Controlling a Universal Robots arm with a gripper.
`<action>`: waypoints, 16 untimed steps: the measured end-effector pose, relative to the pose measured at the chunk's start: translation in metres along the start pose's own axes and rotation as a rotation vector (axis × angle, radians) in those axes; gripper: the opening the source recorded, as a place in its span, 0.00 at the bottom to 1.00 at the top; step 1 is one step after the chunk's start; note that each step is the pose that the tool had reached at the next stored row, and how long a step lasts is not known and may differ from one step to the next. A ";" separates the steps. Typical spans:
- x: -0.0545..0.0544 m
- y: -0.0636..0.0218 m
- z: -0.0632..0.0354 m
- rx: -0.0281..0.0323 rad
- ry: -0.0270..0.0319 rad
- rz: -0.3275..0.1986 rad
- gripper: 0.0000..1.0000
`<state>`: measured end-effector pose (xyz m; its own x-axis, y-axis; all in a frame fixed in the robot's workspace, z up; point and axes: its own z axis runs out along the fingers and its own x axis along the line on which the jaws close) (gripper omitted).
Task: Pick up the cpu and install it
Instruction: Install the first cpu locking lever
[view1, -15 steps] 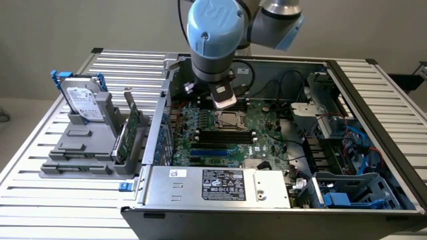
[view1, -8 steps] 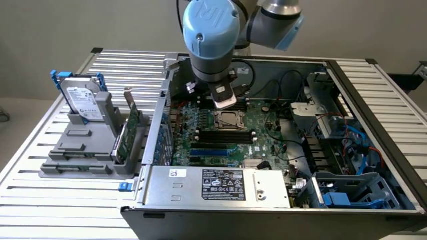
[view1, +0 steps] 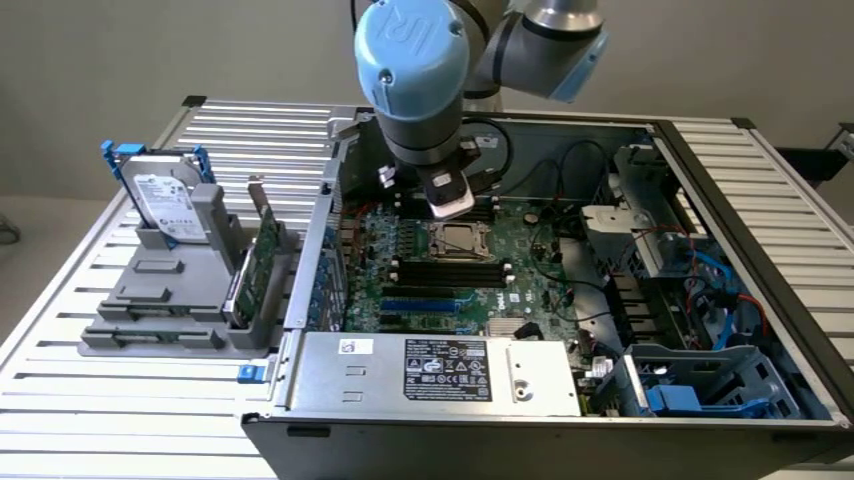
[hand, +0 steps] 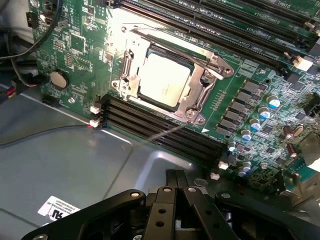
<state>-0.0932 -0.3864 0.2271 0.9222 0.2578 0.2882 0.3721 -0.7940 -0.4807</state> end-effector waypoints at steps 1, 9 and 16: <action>0.000 0.0003 0.0005 -0.0041 0.0026 0.002 0.11; -0.002 0.0031 0.0050 -0.0563 -0.0005 0.002 0.11; -0.002 0.0070 0.0110 -0.0843 -0.0013 -0.007 0.11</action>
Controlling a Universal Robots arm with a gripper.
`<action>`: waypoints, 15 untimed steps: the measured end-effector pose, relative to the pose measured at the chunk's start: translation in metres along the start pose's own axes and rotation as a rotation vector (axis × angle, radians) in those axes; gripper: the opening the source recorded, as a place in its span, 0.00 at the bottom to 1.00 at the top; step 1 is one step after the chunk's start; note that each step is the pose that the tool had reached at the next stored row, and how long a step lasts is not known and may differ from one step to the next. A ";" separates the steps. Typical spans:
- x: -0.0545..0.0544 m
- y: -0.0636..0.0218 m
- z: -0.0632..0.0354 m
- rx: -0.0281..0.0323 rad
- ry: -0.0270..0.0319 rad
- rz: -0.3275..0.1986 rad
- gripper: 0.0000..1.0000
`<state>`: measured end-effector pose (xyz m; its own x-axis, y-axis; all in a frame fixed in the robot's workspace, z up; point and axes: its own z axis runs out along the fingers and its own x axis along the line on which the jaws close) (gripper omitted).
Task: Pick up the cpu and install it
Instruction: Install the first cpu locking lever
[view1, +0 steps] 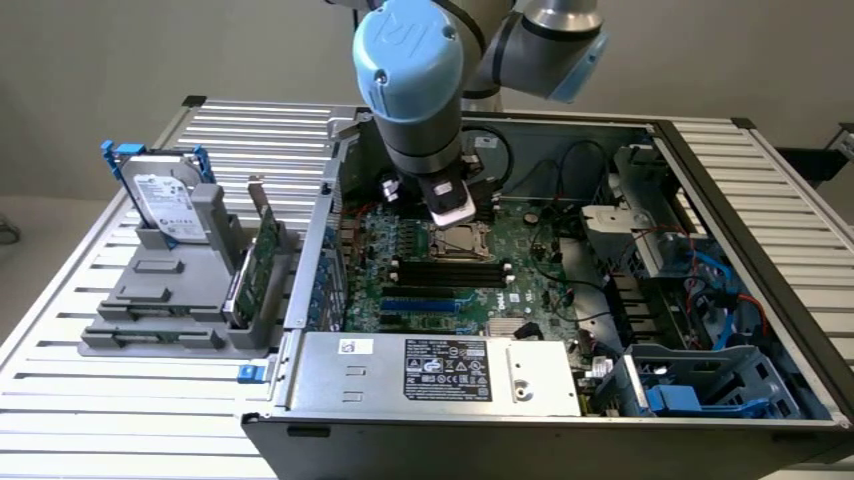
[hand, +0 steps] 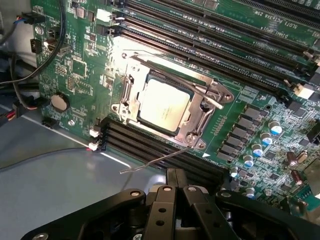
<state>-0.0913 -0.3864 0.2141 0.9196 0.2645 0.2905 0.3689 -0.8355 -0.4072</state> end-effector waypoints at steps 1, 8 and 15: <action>0.000 0.0010 0.0017 -0.0001 0.0000 0.000 0.11; -0.001 0.0034 0.0065 0.0041 -0.0067 -0.014 0.11; -0.001 -0.0008 0.0102 0.0083 -0.0227 -0.044 0.11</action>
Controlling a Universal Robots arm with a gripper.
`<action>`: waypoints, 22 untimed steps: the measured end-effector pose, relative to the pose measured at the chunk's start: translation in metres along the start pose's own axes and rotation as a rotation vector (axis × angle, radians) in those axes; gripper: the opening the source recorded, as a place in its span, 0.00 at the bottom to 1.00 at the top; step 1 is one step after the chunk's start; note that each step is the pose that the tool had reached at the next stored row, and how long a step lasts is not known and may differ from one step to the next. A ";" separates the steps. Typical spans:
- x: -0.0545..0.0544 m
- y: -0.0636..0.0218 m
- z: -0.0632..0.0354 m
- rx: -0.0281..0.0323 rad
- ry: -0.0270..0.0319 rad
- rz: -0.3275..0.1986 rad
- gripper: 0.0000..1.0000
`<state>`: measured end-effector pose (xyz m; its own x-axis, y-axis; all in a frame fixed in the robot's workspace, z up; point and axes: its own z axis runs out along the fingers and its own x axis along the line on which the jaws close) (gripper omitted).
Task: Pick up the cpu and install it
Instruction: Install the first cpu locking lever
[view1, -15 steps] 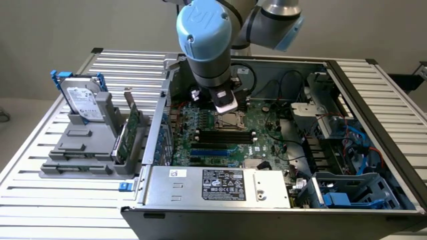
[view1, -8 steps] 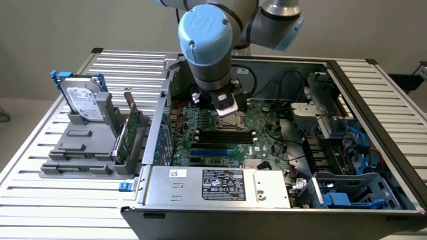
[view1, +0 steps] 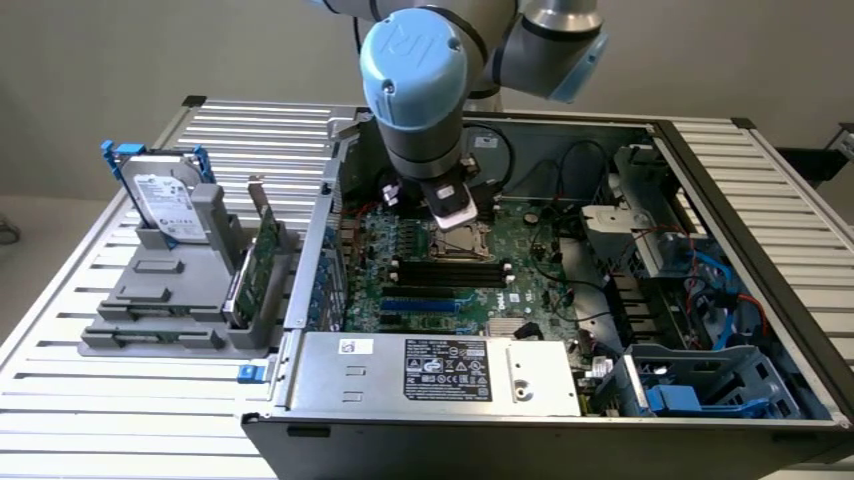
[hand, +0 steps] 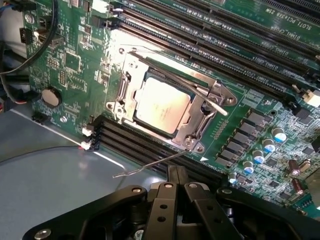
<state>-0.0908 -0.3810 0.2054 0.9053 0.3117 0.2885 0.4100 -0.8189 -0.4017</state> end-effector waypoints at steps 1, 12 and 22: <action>0.001 -0.0017 0.0014 -0.0047 -0.0027 -0.001 0.11; 0.002 -0.0065 0.0073 -0.0819 -0.0489 -0.030 0.11; 0.007 -0.0208 0.0156 -0.0841 -0.0542 -0.038 0.11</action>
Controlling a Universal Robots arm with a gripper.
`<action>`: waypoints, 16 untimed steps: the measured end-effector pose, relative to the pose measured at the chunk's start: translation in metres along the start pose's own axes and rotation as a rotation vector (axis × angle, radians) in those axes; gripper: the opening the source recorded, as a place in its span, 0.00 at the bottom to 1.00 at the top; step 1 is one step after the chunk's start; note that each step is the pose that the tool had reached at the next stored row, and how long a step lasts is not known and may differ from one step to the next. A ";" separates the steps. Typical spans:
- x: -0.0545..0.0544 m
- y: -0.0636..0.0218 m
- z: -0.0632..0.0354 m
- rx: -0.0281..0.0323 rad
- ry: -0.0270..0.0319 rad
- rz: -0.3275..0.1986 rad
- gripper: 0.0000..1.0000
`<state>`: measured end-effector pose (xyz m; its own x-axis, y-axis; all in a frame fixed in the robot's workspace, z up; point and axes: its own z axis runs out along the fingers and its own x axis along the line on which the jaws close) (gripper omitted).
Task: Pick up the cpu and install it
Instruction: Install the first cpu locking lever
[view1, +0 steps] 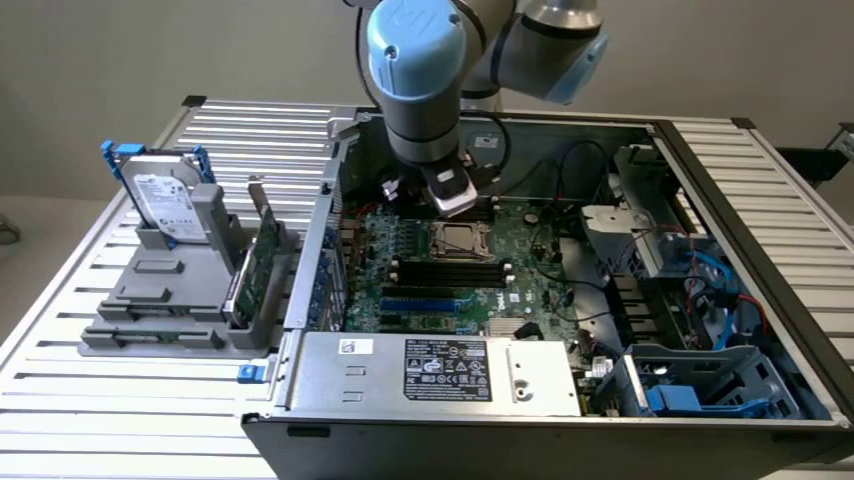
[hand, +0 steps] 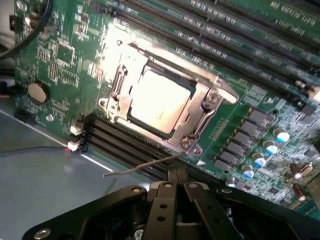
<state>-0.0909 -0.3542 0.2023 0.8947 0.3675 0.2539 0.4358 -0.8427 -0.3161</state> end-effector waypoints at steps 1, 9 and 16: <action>0.002 -0.0036 0.0017 -0.0019 -0.0010 0.000 0.11; 0.006 -0.0123 0.0031 -0.0678 -0.0320 -0.008 0.11; 0.007 -0.0125 0.0028 -0.0885 -0.0393 -0.011 0.11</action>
<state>-0.0901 -0.3400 0.2054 0.8938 0.3905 0.2203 0.4368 -0.8694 -0.2311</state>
